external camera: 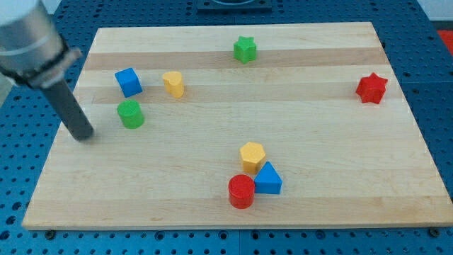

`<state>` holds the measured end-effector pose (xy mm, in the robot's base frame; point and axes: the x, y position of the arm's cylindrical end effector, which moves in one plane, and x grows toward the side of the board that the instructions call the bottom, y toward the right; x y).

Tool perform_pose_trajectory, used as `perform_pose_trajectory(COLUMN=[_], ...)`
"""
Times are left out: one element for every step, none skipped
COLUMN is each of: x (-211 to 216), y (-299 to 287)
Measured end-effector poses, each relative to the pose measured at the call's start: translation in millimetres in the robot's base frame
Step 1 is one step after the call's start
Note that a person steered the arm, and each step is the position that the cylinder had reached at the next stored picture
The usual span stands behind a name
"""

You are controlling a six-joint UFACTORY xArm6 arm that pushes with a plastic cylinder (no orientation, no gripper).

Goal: Push blue cube into green circle

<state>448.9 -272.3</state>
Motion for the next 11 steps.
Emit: perform_pose_trajectory(x=[-32.7, -27.0, -10.0, 17.0, 54.4, 69.6, 76.4, 78.3, 80.2, 72.4, 26.8], y=[-0.3, 65.5, 120.3, 156.2, 184.0, 199.2, 225.4, 240.6, 237.1, 140.5, 43.1])
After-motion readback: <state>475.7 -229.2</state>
